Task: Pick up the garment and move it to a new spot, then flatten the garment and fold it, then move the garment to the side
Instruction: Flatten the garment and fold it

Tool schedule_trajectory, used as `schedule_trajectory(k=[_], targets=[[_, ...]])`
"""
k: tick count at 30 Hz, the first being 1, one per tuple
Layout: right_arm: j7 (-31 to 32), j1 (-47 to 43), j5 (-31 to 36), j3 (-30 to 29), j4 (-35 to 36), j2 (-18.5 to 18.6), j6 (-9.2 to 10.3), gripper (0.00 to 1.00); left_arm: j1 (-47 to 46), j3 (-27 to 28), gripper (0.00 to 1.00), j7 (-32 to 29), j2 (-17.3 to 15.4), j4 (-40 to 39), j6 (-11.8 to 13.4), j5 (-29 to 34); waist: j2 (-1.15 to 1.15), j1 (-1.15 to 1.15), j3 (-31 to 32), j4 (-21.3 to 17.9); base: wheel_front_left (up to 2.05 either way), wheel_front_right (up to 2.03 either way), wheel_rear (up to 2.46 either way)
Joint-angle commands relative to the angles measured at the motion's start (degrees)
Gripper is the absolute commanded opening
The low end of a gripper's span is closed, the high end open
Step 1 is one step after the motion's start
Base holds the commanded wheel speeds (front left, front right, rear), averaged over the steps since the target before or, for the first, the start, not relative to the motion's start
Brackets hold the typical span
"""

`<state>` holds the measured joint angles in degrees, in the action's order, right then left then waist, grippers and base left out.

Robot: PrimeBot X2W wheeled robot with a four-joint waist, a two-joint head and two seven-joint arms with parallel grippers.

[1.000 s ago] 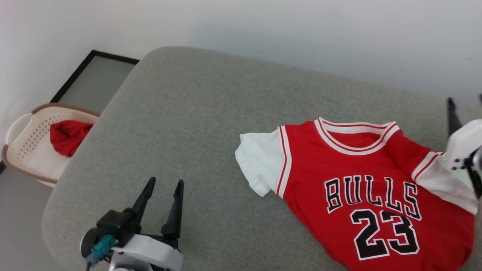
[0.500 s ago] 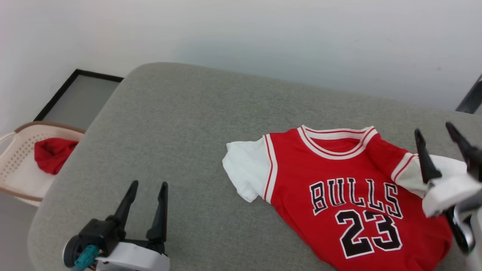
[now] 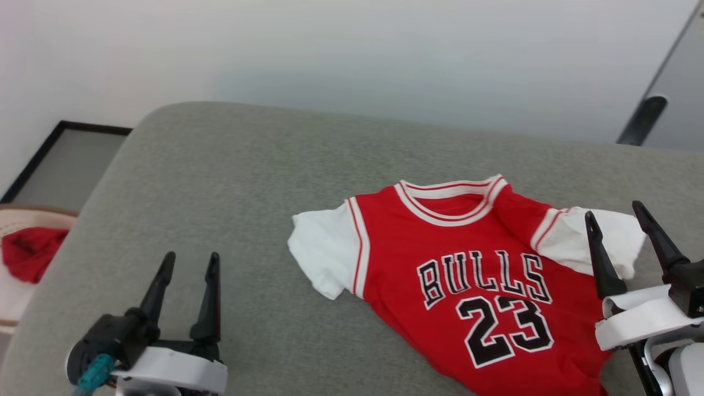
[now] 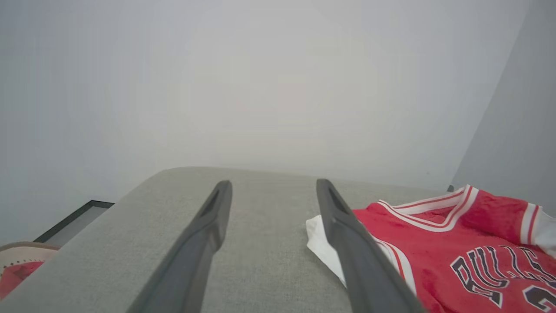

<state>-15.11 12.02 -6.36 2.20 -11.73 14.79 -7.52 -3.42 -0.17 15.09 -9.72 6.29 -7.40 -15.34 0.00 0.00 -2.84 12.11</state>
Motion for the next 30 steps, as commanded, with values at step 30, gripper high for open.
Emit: schedule_trajectory(k=[30], targets=[[7.18, -0.57, -3.51, 2.57, -0.42, 3.58, 0.06, 1.0, -2.6, 0.41, 1.0, 0.07, -3.12, 0.19, -0.16, -1.81, 0.0, 0.0, -2.39, -3.1, 0.0, 0.0, 0.0]])
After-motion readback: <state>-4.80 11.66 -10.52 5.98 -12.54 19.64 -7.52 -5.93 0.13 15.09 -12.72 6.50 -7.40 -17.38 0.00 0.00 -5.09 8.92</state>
